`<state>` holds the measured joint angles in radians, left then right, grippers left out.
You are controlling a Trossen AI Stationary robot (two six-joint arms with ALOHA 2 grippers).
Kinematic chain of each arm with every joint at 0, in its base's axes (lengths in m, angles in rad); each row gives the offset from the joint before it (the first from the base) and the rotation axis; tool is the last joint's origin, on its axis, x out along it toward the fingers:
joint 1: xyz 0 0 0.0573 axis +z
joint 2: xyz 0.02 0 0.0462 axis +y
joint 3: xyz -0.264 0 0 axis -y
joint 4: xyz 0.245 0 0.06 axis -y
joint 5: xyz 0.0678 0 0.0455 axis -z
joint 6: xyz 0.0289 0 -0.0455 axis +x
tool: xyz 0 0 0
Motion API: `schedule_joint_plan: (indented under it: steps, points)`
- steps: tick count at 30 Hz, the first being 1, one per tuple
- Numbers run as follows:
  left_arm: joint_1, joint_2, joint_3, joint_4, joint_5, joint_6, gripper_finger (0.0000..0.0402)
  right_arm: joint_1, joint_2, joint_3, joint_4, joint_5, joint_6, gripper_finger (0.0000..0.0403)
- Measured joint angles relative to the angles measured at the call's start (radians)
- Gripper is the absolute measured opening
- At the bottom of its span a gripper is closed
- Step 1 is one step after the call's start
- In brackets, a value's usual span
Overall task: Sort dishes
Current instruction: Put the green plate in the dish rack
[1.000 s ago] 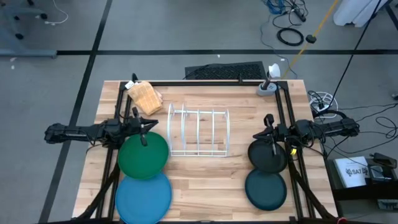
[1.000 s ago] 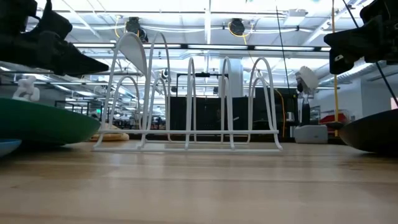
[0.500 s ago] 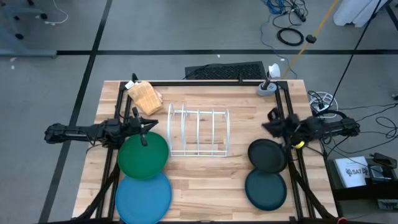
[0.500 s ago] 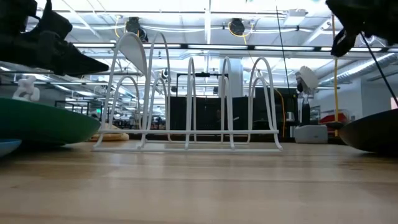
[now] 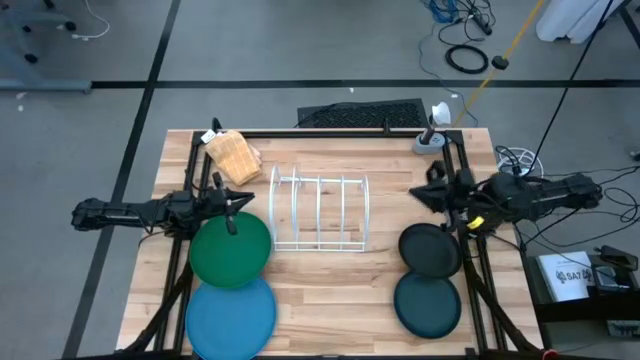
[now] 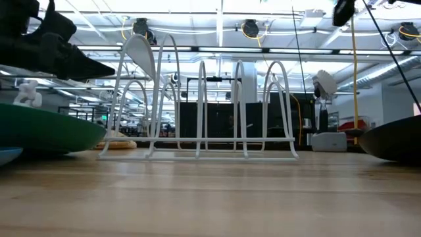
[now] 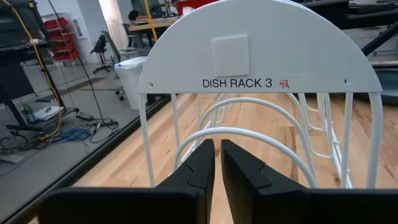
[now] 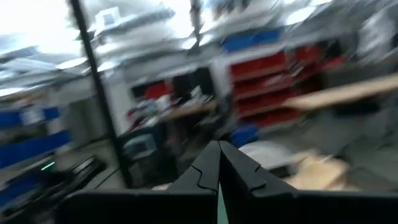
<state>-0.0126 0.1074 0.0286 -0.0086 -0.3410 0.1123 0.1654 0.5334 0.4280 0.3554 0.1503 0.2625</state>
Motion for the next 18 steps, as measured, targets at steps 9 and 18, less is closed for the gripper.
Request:
schedule_joint_plan:
  steps: [9,18]
  points:
    - [0.0,0.0,-0.005,0.033,-0.021,0.091,0.0041,0.02,0.408,0.105,0.284,0.014,0.144,0.0]
    - [0.0,0.0,-0.005,0.079,-0.025,0.13,0.0041,0.02,0.722,0.353,0.454,0.034,0.026,0.0]
